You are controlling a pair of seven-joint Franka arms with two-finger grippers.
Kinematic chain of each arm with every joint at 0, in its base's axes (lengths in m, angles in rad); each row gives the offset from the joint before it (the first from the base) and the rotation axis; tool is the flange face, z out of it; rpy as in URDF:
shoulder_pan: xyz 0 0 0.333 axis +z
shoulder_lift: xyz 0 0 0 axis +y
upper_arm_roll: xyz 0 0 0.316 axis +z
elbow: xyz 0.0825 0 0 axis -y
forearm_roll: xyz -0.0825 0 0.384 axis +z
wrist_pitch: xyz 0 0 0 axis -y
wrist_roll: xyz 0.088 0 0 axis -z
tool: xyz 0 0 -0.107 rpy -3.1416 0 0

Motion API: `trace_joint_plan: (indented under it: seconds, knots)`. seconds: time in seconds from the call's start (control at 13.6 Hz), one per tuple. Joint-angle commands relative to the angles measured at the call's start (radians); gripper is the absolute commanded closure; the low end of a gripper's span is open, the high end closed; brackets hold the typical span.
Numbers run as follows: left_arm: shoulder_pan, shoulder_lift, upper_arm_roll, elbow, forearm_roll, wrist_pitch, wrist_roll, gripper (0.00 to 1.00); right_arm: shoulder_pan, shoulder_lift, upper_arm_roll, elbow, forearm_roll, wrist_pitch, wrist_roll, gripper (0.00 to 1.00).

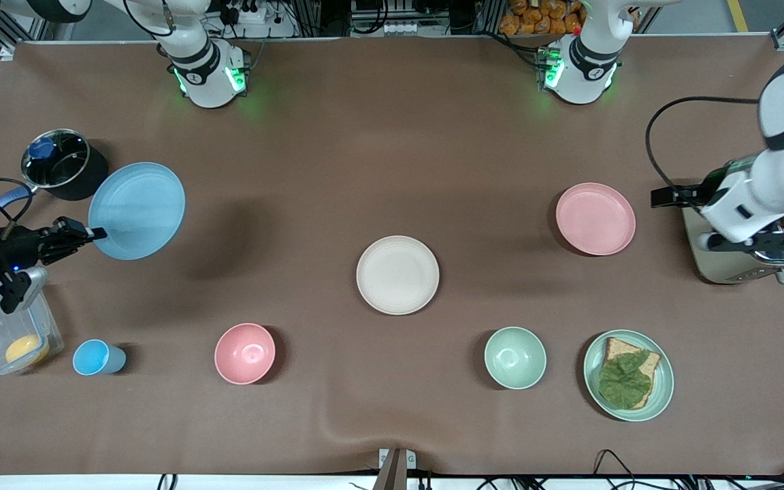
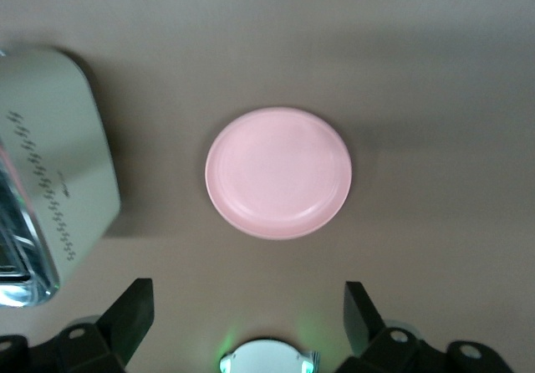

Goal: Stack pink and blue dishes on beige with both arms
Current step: 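Hold the blue plate while the left gripper reaches the pink plate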

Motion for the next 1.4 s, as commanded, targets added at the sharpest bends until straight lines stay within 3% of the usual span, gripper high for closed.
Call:
trace_joint_plan:
  seconds: [0.0,0.22,0.44,0.66,0.88,1.03,1.18,1.32]
  knots:
    - [0.02,0.018,-0.005,-0.093,0.006,-0.003,0.03,0.0,-0.01,-0.009,0.005,-0.007,0.024,-0.011,0.017,1.0]
    - [0.045,0.078,-0.005,-0.156,0.012,0.051,0.05,0.0,-0.009,-0.009,0.005,-0.008,0.024,-0.011,0.017,1.0]
    - [0.09,0.07,-0.005,-0.355,0.015,0.314,0.112,0.0,-0.01,-0.009,0.005,-0.008,0.024,-0.011,0.017,1.0]
    - [0.147,0.078,-0.007,-0.481,0.012,0.53,0.211,0.0,-0.01,-0.009,0.005,-0.01,0.024,-0.011,0.017,1.0]
    - [0.167,0.103,-0.01,-0.559,0.004,0.685,0.214,0.0,-0.012,-0.007,0.005,-0.011,0.024,-0.011,0.017,1.0]
    - [0.18,0.11,-0.008,-0.561,0.003,0.697,0.247,0.0,-0.012,-0.007,0.005,-0.011,0.023,-0.011,0.017,1.0]
    - [0.247,0.139,-0.017,-0.563,-0.054,0.729,0.345,0.06,-0.01,-0.007,0.005,-0.013,0.024,-0.011,0.017,1.0]
    - [0.279,0.193,-0.016,-0.561,-0.153,0.774,0.495,0.27,-0.012,-0.007,0.005,-0.013,0.024,-0.011,0.017,1.0]
